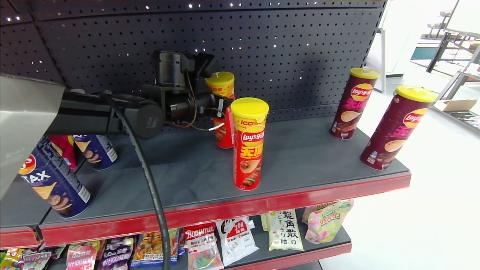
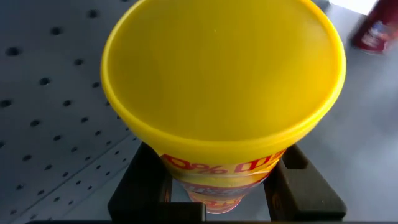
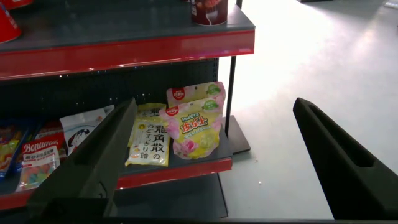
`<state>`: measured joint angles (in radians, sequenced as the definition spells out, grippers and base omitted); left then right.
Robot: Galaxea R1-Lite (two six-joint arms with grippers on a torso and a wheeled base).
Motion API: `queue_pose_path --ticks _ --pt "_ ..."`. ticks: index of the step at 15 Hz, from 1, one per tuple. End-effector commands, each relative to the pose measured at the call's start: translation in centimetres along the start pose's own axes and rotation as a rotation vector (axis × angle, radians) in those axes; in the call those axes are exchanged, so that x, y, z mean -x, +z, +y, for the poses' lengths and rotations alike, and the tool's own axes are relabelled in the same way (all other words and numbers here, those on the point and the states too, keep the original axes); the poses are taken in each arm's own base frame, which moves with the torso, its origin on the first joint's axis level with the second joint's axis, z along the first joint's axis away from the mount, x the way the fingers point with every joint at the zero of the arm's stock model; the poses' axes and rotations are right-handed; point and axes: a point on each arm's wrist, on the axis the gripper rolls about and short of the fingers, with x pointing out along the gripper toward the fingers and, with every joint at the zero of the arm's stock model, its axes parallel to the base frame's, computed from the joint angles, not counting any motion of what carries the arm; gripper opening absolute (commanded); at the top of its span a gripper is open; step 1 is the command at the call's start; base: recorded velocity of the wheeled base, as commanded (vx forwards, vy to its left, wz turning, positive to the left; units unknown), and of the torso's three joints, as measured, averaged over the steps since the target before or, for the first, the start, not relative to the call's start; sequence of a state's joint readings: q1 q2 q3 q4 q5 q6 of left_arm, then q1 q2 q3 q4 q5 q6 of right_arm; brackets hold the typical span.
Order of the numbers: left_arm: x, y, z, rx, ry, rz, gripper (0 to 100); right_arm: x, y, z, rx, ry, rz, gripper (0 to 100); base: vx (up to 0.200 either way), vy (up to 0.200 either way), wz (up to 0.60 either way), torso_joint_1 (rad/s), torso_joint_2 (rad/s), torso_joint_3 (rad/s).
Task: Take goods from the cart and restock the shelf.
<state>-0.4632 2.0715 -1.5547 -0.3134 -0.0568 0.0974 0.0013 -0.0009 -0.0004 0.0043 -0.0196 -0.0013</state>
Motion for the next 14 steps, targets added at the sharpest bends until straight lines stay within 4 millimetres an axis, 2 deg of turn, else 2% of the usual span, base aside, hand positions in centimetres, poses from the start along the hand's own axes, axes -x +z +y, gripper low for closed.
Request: queue_pose_path --ticks 1,14 --pt "0.0 0.2 -0.4 0.025 0.027 -0.003 0 0.0 0.0 0.0 0.000 0.000 0.002 100 0.000 0.000 0.00 0.000 0.00 0.000" --pt "-0.5 -0.3 -1.5 0.051 0.035 0.014 0 0.0 0.0 0.0 0.000 0.000 0.000 100 0.000 0.000 0.00 0.000 0.00 0.000"
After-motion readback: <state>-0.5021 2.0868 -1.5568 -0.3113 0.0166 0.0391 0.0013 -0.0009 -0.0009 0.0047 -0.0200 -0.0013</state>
